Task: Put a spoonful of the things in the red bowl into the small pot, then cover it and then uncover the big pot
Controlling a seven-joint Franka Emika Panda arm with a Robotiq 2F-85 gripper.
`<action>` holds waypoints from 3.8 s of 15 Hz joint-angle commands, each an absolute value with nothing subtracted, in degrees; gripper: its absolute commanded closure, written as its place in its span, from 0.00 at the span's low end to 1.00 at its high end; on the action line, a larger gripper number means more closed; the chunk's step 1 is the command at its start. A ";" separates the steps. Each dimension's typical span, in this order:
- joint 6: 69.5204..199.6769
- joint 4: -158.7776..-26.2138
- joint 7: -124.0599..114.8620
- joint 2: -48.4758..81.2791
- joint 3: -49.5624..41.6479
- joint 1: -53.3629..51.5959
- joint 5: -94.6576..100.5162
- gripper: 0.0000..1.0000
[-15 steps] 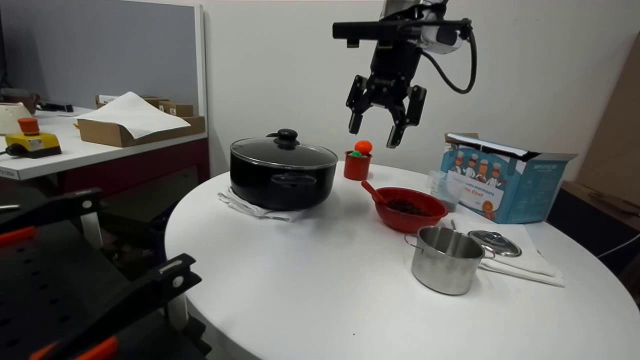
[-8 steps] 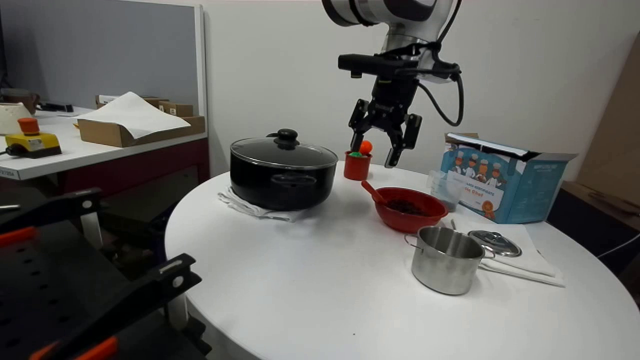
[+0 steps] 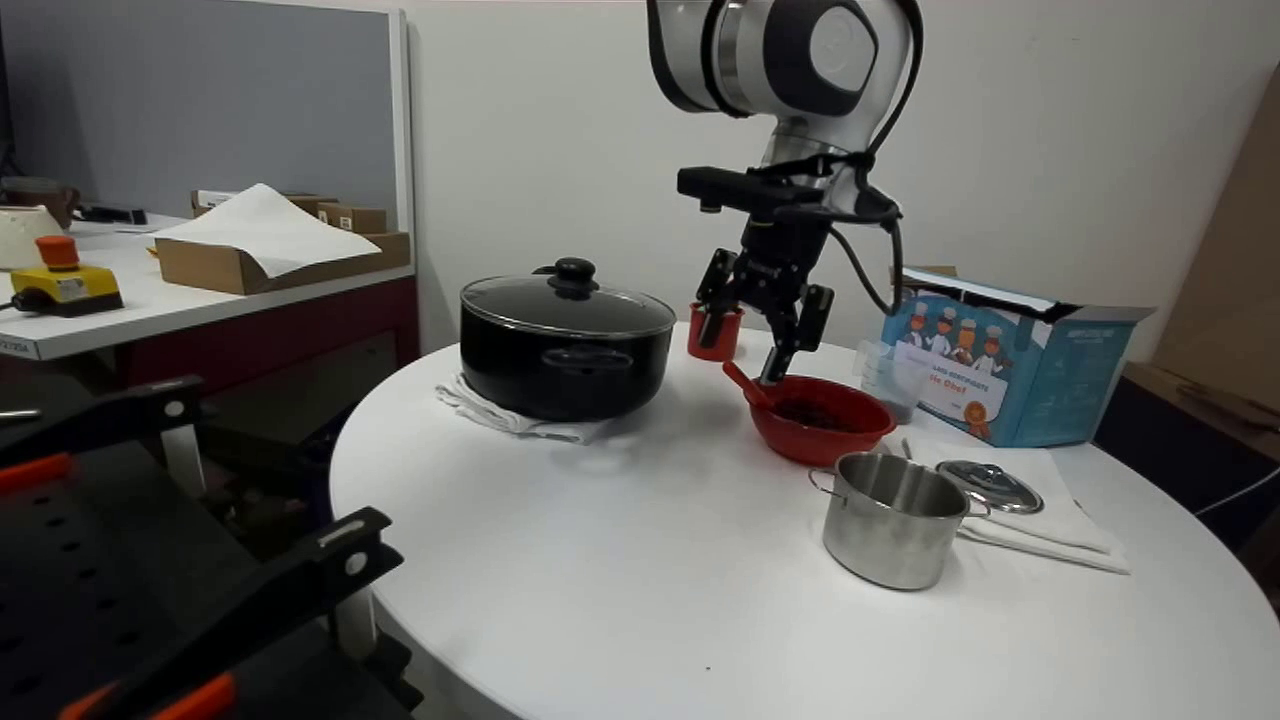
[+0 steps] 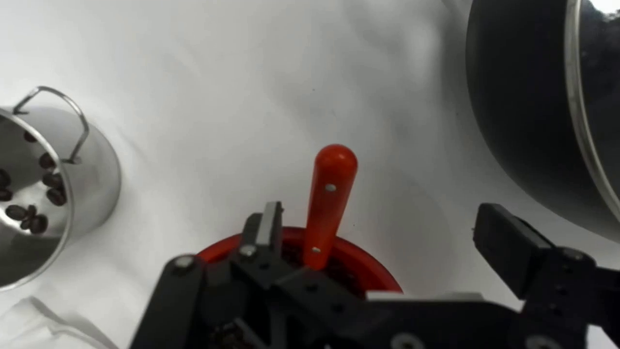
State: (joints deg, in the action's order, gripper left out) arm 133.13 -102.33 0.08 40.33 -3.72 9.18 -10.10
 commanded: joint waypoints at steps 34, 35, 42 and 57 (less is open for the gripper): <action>124.83 -99.12 -3.44 41.23 -4.66 10.30 -11.82 0.89; 125.33 -99.67 -3.50 41.13 -5.07 9.77 -10.83 0.89; 127.45 -103.50 -3.62 40.15 -6.07 6.48 -3.81 0.89; 128.96 -109.21 -6.02 34.03 -8.07 1.85 5.78 0.89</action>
State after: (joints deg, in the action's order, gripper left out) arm 128.65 -106.64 -3.82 36.78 -6.54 3.28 2.71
